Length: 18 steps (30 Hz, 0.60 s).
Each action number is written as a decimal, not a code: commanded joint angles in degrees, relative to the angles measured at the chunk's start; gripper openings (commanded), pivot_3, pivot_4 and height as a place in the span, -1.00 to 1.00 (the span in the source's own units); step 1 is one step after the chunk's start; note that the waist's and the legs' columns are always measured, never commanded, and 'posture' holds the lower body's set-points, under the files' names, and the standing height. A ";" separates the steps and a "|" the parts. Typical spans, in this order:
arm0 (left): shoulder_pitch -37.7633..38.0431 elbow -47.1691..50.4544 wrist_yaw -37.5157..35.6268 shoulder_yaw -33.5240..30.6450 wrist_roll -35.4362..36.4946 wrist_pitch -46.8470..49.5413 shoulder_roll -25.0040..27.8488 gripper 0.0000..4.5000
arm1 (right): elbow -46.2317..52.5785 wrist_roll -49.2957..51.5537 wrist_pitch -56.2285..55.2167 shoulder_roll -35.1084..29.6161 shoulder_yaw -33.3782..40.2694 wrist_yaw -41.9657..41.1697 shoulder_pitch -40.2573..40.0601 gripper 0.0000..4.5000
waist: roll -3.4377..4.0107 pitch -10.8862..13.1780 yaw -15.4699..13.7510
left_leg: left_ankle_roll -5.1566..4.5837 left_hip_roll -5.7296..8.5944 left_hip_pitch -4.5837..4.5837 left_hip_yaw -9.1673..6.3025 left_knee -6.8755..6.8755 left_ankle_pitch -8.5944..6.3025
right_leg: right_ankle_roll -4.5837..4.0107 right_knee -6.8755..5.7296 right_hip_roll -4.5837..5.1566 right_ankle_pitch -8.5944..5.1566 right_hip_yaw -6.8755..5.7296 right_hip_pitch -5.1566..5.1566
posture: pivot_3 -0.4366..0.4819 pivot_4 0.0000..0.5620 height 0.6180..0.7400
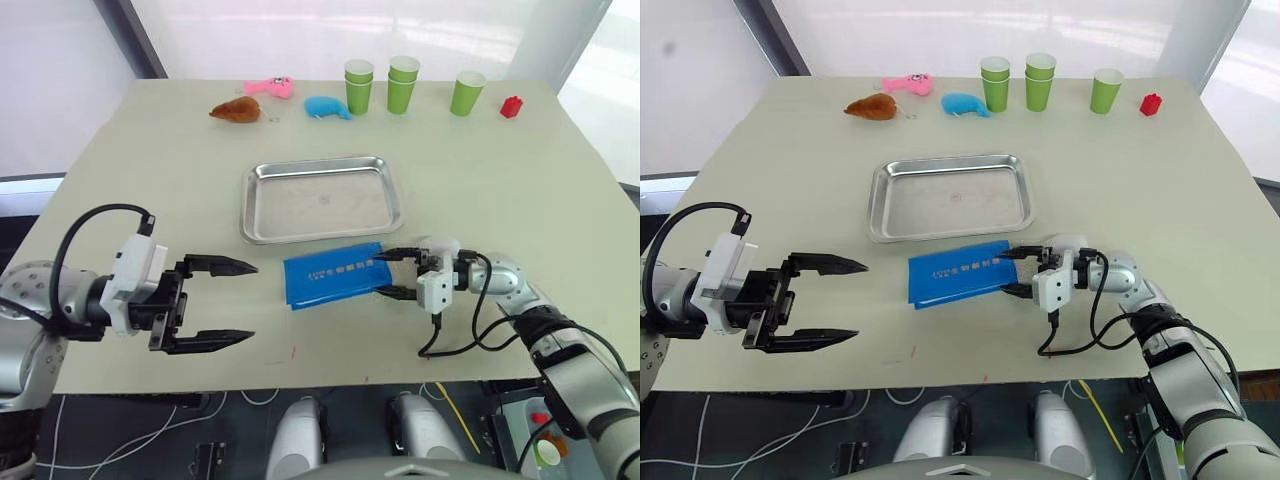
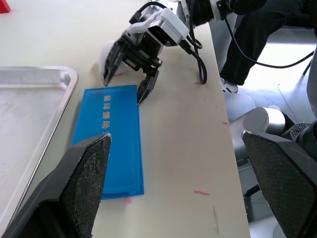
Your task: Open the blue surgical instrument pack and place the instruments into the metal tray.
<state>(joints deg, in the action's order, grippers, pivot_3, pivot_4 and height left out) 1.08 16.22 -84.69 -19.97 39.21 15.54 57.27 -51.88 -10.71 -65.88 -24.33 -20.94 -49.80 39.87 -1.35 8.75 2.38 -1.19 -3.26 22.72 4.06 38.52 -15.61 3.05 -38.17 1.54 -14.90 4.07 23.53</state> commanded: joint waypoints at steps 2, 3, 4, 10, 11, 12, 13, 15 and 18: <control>0.60 0.65 0.01 -1.72 0.13 -0.91 -0.15 1.00 | -2.51 -0.01 -1.59 -0.79 -1.26 -0.90 0.71 -0.72 | 0.00 0.00 -0.01 | 0.00 0.00 0.00 0.00 0.00 0.00 | 0.00 0.00 0.00 0.00 0.00 0.00 | -0.05 -0.47 1.00; 0.73 0.60 -0.02 -1.77 0.10 -1.05 -0.24 1.00 | -2.56 0.84 -1.66 -0.78 -1.47 -1.70 0.62 -0.96 | 0.00 0.00 -0.01 | 0.00 0.00 0.00 -0.01 0.00 0.00 | 0.00 0.00 0.00 0.00 0.00 0.00 | -0.05 -0.47 1.00; 0.85 0.45 0.08 -1.85 0.03 -1.21 -0.40 1.00 | -2.25 2.29 -1.38 -0.74 -1.72 -3.13 0.32 -0.96 | 0.00 0.00 0.00 | 0.00 0.00 0.00 -0.01 0.00 0.00 | 0.00 0.00 0.00 0.00 0.00 0.00 | -0.05 -0.47 1.00; 0.82 -0.08 0.54 -1.76 -0.33 -1.98 -0.86 1.00 | 2.76 10.89 2.29 -1.52 -2.50 -11.35 -1.59 -0.96 | 0.00 0.00 -0.02 | 0.00 -0.01 0.00 -0.01 0.00 0.00 | 0.01 0.00 0.01 0.00 0.00 -0.02 | -0.05 -0.47 1.00; 0.78 -0.10 0.58 -1.76 -0.36 -2.09 -0.92 1.00 | 4.35 12.62 3.93 -1.79 -2.40 -12.87 -2.14 -0.96 | 0.00 0.00 -0.04 | 0.00 -0.01 0.00 -0.02 0.00 0.00 | 0.01 0.00 0.01 0.00 0.00 -0.02 | -0.05 -0.47 1.00; 0.72 -0.14 0.65 -1.74 -0.43 -2.24 -1.03 1.00 | 6.84 14.79 6.45 -2.42 -2.35 -14.99 -3.03 -0.96 | 0.01 0.00 -0.06 | 0.00 -0.01 0.00 -0.02 0.00 0.00 | 0.01 0.00 0.01 0.00 -0.01 -0.02 | -0.05 -0.47 1.00; 0.66 -0.23 0.73 -1.66 -0.57 -2.43 -1.18 1.00 | 9.70 16.98 9.39 -3.20 -2.26 -17.08 -4.08 -0.96 | 0.01 0.00 -0.09 | 0.00 -0.01 0.00 -0.02 0.00 0.00 | 0.01 0.00 0.01 0.00 0.00 -0.02 | -0.05 -0.47 1.00; 0.73 -0.38 0.97 -1.34 -1.13 -3.18 -1.62 1.00 | 15.71 20.68 15.59 -5.17 -2.09 -20.81 -6.30 -0.96 | 0.01 0.01 -0.15 | -0.01 -0.01 0.01 -0.02 0.00 -0.01 | 0.01 0.00 0.03 0.01 -0.01 -0.02 | -0.05 -0.47 1.00; 1.08 -0.32 1.14 -0.82 -1.67 -3.92 -2.18 1.00 | 24.86 24.38 25.26 -8.94 -1.62 -24.94 -9.51 -0.96 | 0.02 0.01 -0.23 | -0.02 -0.01 0.02 -0.03 0.00 -0.01 | 0.01 -0.02 0.03 0.01 -0.01 -0.01 | -0.05 -0.47 1.00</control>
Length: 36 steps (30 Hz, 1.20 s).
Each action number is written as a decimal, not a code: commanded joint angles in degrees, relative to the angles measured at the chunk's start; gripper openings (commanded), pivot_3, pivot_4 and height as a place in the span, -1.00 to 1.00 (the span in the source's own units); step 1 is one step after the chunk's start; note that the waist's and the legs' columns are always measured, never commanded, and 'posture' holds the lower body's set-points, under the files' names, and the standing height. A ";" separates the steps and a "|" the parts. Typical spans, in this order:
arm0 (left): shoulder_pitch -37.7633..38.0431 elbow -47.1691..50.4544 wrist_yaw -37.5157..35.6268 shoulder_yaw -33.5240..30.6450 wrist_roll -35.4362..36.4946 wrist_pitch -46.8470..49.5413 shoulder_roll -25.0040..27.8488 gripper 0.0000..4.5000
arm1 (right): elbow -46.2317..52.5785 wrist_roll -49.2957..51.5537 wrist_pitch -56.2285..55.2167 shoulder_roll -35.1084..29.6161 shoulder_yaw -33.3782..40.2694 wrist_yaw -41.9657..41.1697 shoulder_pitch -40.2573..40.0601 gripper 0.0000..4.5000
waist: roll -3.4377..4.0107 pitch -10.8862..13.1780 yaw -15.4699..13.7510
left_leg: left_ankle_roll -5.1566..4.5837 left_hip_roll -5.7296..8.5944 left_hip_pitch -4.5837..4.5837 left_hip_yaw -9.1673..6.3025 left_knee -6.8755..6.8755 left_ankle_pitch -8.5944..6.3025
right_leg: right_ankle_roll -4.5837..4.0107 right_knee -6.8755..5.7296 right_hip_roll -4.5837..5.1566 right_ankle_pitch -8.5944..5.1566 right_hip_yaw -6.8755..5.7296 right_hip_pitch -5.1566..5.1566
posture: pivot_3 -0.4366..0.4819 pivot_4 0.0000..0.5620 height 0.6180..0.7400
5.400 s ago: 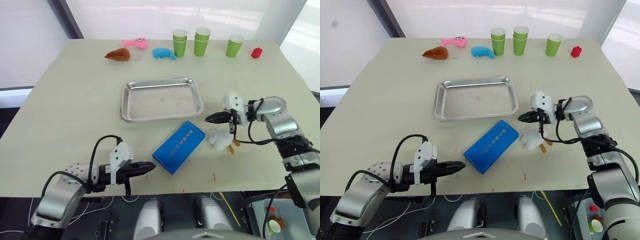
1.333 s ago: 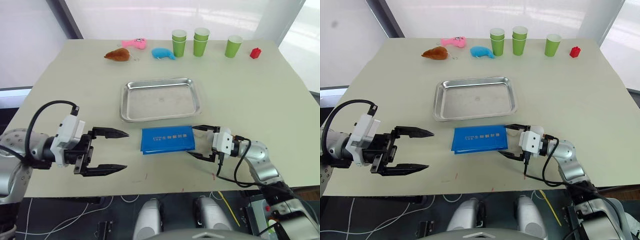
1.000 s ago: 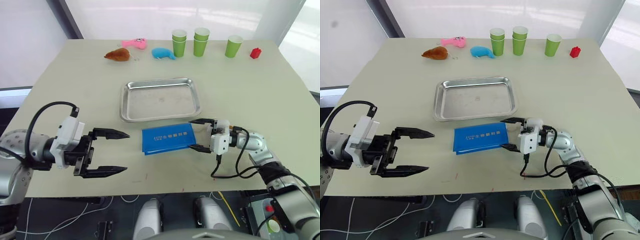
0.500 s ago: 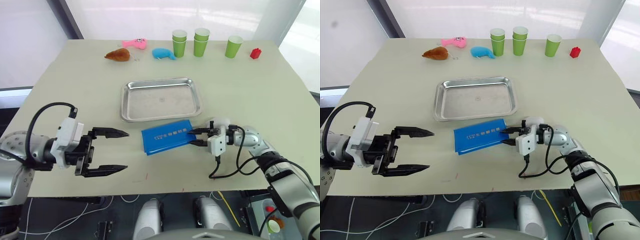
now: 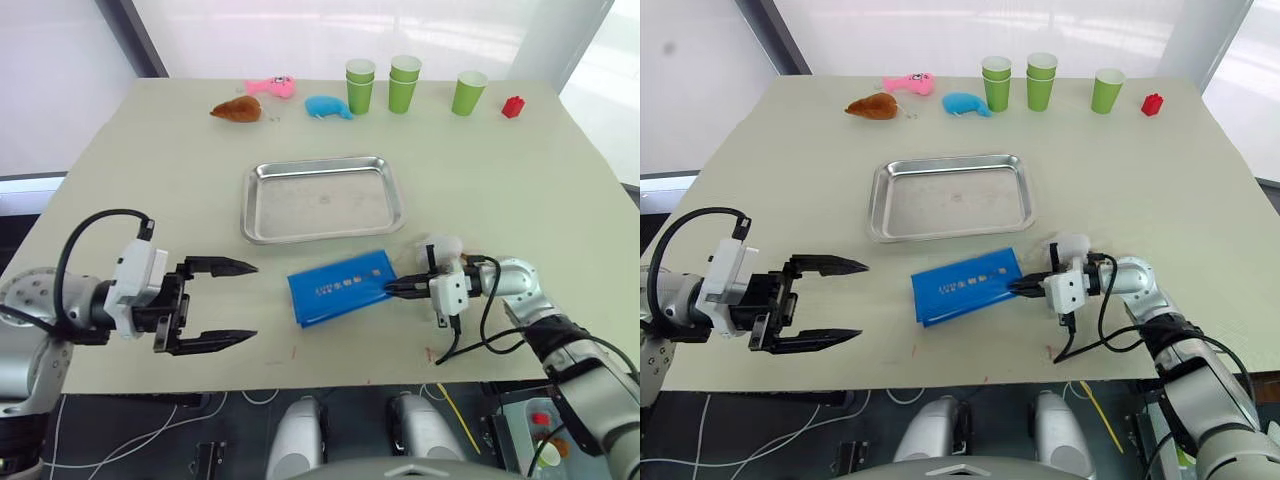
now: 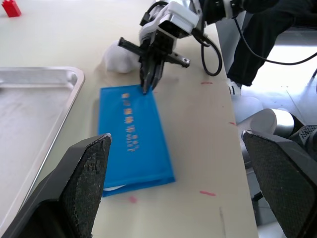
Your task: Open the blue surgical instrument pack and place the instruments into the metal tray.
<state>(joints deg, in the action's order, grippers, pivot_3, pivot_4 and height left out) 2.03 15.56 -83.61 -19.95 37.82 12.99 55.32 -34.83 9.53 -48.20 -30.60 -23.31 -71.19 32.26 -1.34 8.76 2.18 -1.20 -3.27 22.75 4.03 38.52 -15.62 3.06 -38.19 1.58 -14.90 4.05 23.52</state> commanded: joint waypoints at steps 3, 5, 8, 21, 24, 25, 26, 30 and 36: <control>0.60 0.97 -0.85 -0.14 0.69 0.04 0.12 1.00 | 19.53 9.20 21.54 -7.29 2.30 -5.79 -5.14 -0.96 | 0.07 0.04 -0.08 | -0.01 0.01 0.00 0.01 0.00 0.00 | 0.00 0.00 -0.01 0.00 0.00 0.01 | -0.05 -0.47 1.00; 0.54 1.13 -1.13 0.09 0.99 0.31 0.06 1.00 | 25.18 12.03 28.97 -9.53 3.51 -6.27 -6.62 -0.96 | 0.08 0.05 -0.21 | -0.01 0.01 0.02 0.00 0.00 -0.01 | 0.00 -0.02 0.02 0.00 0.00 0.02 | -0.05 -0.47 1.00; 0.22 1.38 -1.19 0.58 1.04 0.14 -0.48 1.00 | 31.69 15.52 38.96 -12.05 5.48 -6.55 -7.45 -0.96 | 0.08 0.04 -0.18 | -0.01 0.02 0.02 -0.01 0.01 0.00 | 0.00 -0.02 -0.01 0.00 -0.01 0.03 | -0.05 -0.47 1.00; -4.45 -0.36 -0.03 5.46 -0.38 -1.72 -3.76 1.00 | 30.22 17.27 59.46 -8.68 6.57 -11.13 2.80 -0.96 | 0.07 0.04 -0.25 | -0.01 0.02 0.05 -0.02 0.03 -0.01 | 0.01 -0.02 -0.08 0.00 -0.01 0.06 | -0.05 -0.47 1.00; -7.57 -3.51 1.63 8.05 -2.37 -2.88 -6.38 1.00 | 24.56 15.40 58.52 -5.81 6.47 -12.46 6.29 -0.96 | 0.08 0.05 -0.28 | -0.01 0.02 0.07 -0.02 0.03 -0.01 | 0.01 -0.02 -0.08 0.00 -0.01 0.06 | -0.05 -0.47 1.00; -8.37 -4.37 1.91 8.69 -2.89 -3.19 -6.99 1.00 | 23.21 14.72 57.89 -5.12 6.57 -12.80 6.94 -0.96 | 0.08 0.05 -0.29 | -0.01 0.03 0.07 -0.02 0.04 -0.01 | 0.01 -0.02 -0.09 0.00 -0.01 0.06 | -0.05 -0.47 1.00; -9.41 -5.53 2.39 9.50 -3.60 -3.61 -7.91 1.00 | 22.00 14.06 57.38 -4.42 6.60 -13.19 7.55 -0.96 | 0.07 0.05 -0.28 | -0.01 0.03 0.07 -0.02 0.04 -0.01 | 0.02 -0.02 -0.09 0.01 -0.01 0.06 | -0.05 -0.47 1.00; -12.20 -10.79 2.68 12.81 -6.41 -5.73 -11.03 1.00 | 18.63 12.81 57.44 -1.66 7.14 -13.45 9.48 -0.96 | 0.08 0.05 -0.31 | -0.01 0.03 0.11 -0.04 0.04 -0.01 | 0.02 -0.01 -0.10 0.01 -0.02 0.07 | -0.05 -0.47 1.00; -14.44 -16.35 4.14 14.02 -6.97 -6.34 -15.33 1.00 | 16.62 11.18 58.24 -0.29 7.68 -13.47 9.89 -0.96 | 0.08 0.04 -0.18 | -0.01 0.03 0.14 -0.06 0.04 -0.01 | 0.02 -0.01 -0.10 0.01 -0.02 0.09 | -0.05 -0.47 1.00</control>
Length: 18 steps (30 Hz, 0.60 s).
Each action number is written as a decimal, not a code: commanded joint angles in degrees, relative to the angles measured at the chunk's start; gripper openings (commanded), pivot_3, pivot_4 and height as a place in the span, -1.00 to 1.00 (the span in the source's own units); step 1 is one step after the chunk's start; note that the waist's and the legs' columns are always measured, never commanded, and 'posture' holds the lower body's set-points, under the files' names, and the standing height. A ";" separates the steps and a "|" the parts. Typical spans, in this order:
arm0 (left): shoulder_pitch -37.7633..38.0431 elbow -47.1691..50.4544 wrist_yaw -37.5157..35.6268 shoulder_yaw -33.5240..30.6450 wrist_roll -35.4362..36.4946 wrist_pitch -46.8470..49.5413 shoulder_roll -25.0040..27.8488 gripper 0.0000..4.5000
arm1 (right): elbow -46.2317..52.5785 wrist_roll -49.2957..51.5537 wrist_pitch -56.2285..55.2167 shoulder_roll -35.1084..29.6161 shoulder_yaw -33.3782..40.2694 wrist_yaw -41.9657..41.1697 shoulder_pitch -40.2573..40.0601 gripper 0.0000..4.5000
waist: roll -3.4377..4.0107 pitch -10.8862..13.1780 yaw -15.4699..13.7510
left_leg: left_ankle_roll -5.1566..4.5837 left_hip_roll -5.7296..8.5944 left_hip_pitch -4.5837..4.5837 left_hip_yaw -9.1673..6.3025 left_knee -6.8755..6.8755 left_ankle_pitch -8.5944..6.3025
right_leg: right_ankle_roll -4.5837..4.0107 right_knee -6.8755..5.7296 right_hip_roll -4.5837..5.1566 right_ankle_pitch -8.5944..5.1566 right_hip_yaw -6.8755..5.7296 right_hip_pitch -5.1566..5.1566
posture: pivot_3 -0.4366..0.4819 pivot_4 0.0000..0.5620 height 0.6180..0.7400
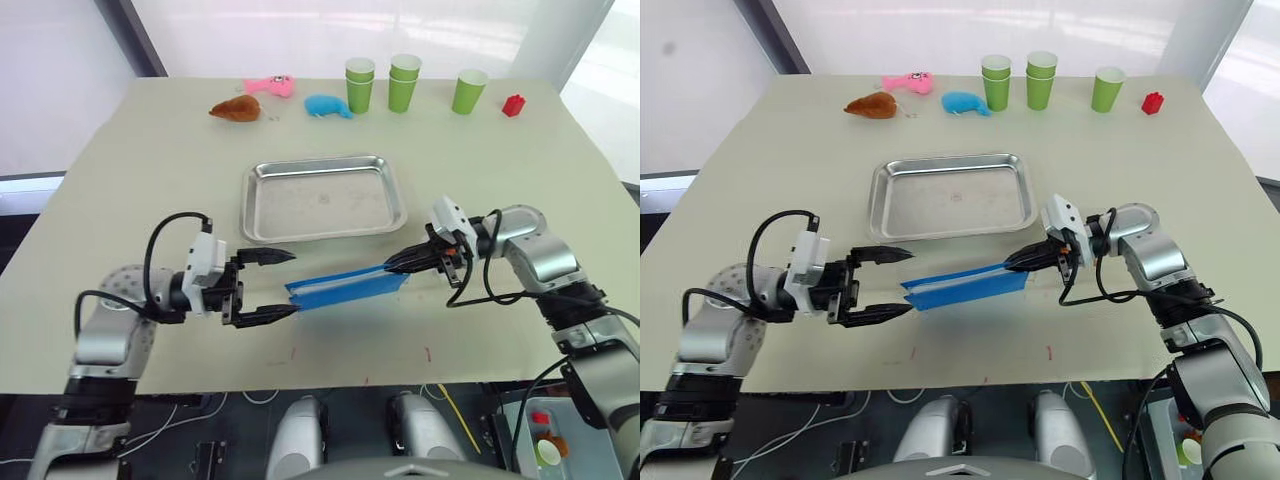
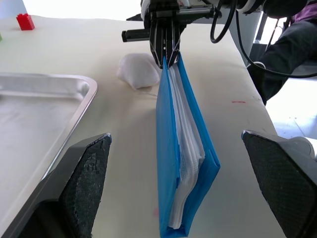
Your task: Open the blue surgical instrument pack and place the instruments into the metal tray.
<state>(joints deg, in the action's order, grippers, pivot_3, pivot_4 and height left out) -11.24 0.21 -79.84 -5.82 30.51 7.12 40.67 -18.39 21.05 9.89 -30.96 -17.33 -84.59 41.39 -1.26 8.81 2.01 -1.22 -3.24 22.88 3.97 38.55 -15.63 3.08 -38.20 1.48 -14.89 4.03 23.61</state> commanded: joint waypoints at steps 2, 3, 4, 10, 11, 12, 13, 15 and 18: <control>-1.15 -2.01 -0.35 0.52 0.47 -0.29 -1.42 1.00 | 0.15 -0.42 1.16 0.27 2.05 0.18 0.59 -0.96 | 0.00 0.00 -0.01 | 0.00 0.00 0.00 -0.01 0.00 0.00 | 0.00 -0.01 0.00 0.00 -0.01 0.00 | -0.05 -0.47 1.00; -1.14 -2.35 -0.60 0.76 0.50 -0.18 -1.73 1.00 | 0.05 -0.53 1.42 0.29 2.18 0.28 0.62 -0.96 | 0.00 0.00 -0.01 | 0.00 0.00 0.00 -0.01 0.01 0.00 | 0.00 -0.01 0.00 0.00 -0.01 -0.01 | -0.05 -0.47 1.00; -1.10 -2.53 -0.77 0.85 0.51 -0.14 -1.92 1.00 | 0.09 -0.63 1.58 0.31 2.28 0.37 0.62 -0.96 | 0.00 0.00 -0.01 | 0.00 0.00 0.00 0.00 0.02 0.00 | 0.01 -0.01 0.01 0.01 -0.01 -0.01 | -0.05 -0.47 1.00; -1.73 -3.56 -0.69 1.43 0.81 0.29 -3.06 1.00 | -0.70 -1.21 1.19 0.37 2.72 0.49 0.66 -0.96 | 0.00 0.00 -0.01 | 0.00 0.00 -0.01 -0.02 0.04 0.00 | 0.01 -0.07 0.00 0.01 -0.01 -0.01 | -0.05 -0.47 1.00; -1.77 -3.75 -0.60 1.52 0.89 0.46 -3.32 1.00 | -0.51 -1.26 1.22 0.48 2.72 0.60 0.55 -0.96 | 0.00 0.00 0.00 | 0.00 0.01 0.00 -0.02 0.04 0.00 | 0.01 -0.08 0.00 0.01 -0.01 -0.01 | -0.05 -0.47 1.00; -1.82 -4.03 -0.53 1.68 0.97 0.60 -3.66 1.00 | -0.45 -1.36 0.98 0.64 2.74 0.71 0.45 -0.96 | 0.00 0.00 -0.01 | 0.00 0.01 0.00 -0.02 0.04 0.00 | 0.01 -0.08 0.00 0.01 -0.01 -0.01 | -0.05 -0.47 1.00; -1.80 -4.29 -0.57 1.89 0.95 0.64 -3.95 1.00 | -0.38 -1.49 0.80 0.80 2.72 0.84 0.37 -0.96 | 0.00 0.00 -0.01 | 0.00 0.01 0.00 -0.02 0.05 0.00 | 0.01 -0.08 0.01 0.01 -0.01 -0.01 | -0.05 -0.47 1.00; -1.73 -4.69 -0.62 2.09 0.75 0.35 -4.61 0.77 | -0.19 -1.70 0.70 1.03 2.73 0.97 0.21 -1.00 | 0.00 0.00 -0.01 | 0.00 0.01 0.00 -0.02 0.06 0.00 | 0.01 -0.08 0.00 0.01 -0.01 -0.01 | -0.05 -0.47 1.00; -1.83 -4.97 -0.48 1.86 0.81 0.23 -5.34 0.28 | 0.06 -2.02 0.75 1.29 2.93 1.01 0.04 -1.00 | 0.00 0.00 0.00 | 0.00 0.01 0.00 -0.03 0.06 0.00 | 0.01 -0.09 0.00 0.01 -0.01 -0.01 | -0.05 -0.47 1.00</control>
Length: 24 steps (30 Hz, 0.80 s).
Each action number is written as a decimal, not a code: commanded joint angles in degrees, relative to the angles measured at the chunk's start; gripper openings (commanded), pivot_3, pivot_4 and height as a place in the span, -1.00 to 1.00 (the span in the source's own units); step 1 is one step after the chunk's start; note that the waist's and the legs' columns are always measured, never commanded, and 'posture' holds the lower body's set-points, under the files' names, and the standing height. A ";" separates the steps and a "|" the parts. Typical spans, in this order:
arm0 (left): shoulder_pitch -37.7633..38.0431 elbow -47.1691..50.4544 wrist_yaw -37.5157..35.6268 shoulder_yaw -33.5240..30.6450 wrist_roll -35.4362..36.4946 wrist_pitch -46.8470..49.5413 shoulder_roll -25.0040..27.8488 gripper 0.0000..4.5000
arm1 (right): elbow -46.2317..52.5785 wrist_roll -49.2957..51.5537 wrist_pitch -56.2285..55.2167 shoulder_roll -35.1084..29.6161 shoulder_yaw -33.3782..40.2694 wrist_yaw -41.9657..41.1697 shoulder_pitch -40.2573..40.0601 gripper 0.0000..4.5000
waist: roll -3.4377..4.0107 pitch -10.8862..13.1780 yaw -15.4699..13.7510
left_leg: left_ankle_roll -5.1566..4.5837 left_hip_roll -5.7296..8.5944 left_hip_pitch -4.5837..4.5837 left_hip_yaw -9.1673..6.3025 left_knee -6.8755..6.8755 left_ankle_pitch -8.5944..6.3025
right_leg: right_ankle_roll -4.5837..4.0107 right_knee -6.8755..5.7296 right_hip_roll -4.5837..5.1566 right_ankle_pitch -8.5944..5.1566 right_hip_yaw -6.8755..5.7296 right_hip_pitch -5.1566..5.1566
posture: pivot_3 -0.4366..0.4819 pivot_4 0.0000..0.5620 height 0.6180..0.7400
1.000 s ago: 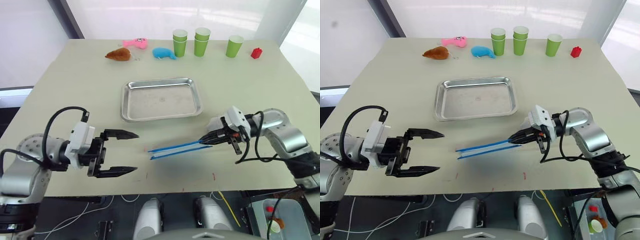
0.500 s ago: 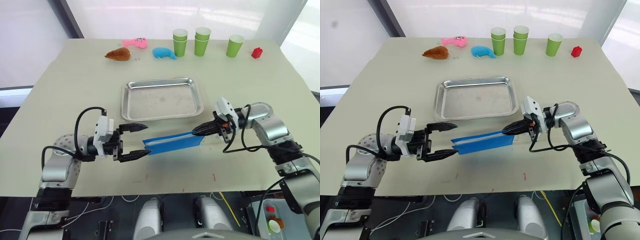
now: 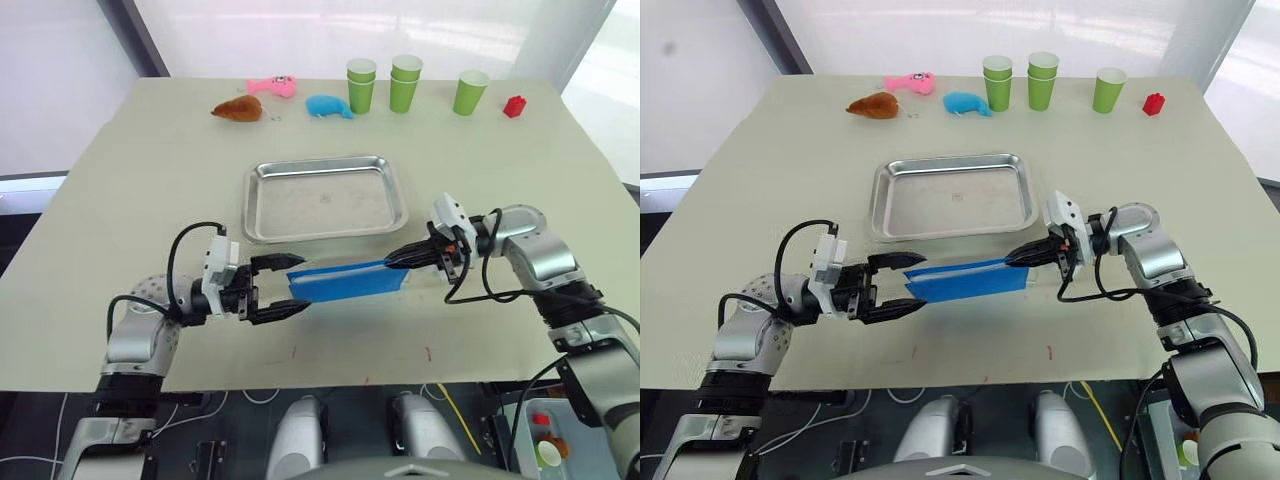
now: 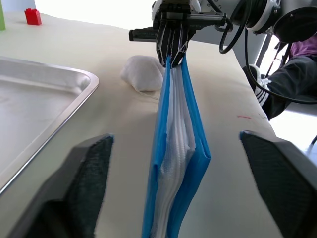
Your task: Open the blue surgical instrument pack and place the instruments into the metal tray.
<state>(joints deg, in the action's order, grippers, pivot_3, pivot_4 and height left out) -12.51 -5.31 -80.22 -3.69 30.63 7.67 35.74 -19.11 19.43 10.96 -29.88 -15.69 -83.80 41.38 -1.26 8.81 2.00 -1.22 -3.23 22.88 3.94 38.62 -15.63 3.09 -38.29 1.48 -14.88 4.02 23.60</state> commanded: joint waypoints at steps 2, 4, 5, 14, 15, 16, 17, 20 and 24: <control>-0.74 0.29 0.05 -0.45 0.71 -0.29 -0.63 -0.19 | 0.56 -0.64 -0.57 0.18 1.37 0.13 0.05 -1.00 | 0.00 0.00 0.01 | 0.00 0.00 0.00 0.00 0.00 0.00 | 0.00 -0.01 0.00 0.00 0.00 0.00 | -0.05 -0.47 1.00; -0.82 -0.35 -0.15 -0.43 0.35 -0.73 -0.69 -0.58 | 0.44 -0.79 -0.69 0.21 1.48 0.07 0.07 -1.00 | 0.00 0.00 0.01 | 0.00 0.00 0.00 0.00 0.01 0.00 | 0.00 -0.02 0.00 0.00 0.00 0.00 | -0.05 -0.47 1.00; -0.86 -0.70 -0.22 -0.40 0.15 -0.99 -0.72 -0.79 | 0.41 -0.89 -0.84 0.27 1.58 0.12 0.09 -1.00 | 0.00 0.00 0.02 | 0.00 0.00 0.00 0.00 0.02 0.00 | 0.00 -0.03 0.00 0.00 0.00 0.00 | -0.05 -0.47 1.00; -1.45 -1.87 -0.39 0.27 -0.77 -2.33 -1.30 -1.00 | 2.86 0.28 -0.24 -0.80 4.87 2.09 -0.55 -0.59 | 0.00 0.00 -0.09 | 0.00 0.00 0.00 0.00 0.02 0.00 | 0.00 -0.03 0.00 0.00 0.00 0.00 | -0.05 -0.47 1.00; -1.55 -1.97 -0.53 0.40 -0.89 -2.50 -1.35 -1.00 | 3.65 0.77 0.18 -1.41 5.65 2.13 -1.01 -0.39 | 0.00 0.00 -0.12 | 0.00 0.01 0.00 0.00 0.02 0.00 | 0.00 -0.03 0.01 0.00 0.00 0.00 | -0.05 -0.47 1.00; -1.62 -2.04 -0.62 0.49 -0.97 -2.62 -1.38 -1.00 | 4.20 1.03 0.52 -1.80 6.20 2.13 -1.34 -0.21 | 0.00 0.00 -0.13 | 0.00 0.01 0.00 0.00 0.02 0.00 | 0.00 -0.03 0.01 0.00 0.00 0.00 | -0.05 -0.47 1.00; -1.75 -2.21 -0.78 0.61 -1.09 -2.84 -1.42 -1.00 | 4.95 1.33 1.01 -2.46 6.94 2.28 -1.82 0.00 | 0.00 0.00 -0.13 | 0.00 0.01 0.01 0.00 0.02 0.00 | 0.00 -0.03 0.01 0.00 0.00 0.00 | -0.05 -0.47 1.00; -2.52 -2.92 -1.21 0.94 -1.46 -3.32 -1.71 -1.00 | 6.13 2.45 2.35 -4.61 10.28 3.71 -3.37 0.56 | 0.00 0.00 -0.23 | 0.00 0.01 0.01 -0.01 0.02 0.00 | 0.00 -0.03 0.00 0.00 0.00 0.00 | -0.05 -0.47 1.00; -4.01 -4.43 -1.93 1.68 -2.07 -4.21 -2.26 -1.00 | 5.67 3.79 4.03 -6.46 15.50 7.86 -5.20 0.87 | 0.00 0.00 -0.49 | 0.00 0.03 0.02 -0.02 0.03 0.00 | 0.00 -0.03 0.01 0.00 0.00 -0.01 | -0.05 -0.47 1.00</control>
<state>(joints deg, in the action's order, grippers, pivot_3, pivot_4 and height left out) -15.78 -9.53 -81.48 -2.41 28.99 4.46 33.82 -14.49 21.83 14.82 -35.17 -3.82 -77.88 36.25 -1.26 8.81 1.51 -1.22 -3.20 22.89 3.92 38.65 -15.63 3.09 -38.32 1.49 -14.88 4.02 23.59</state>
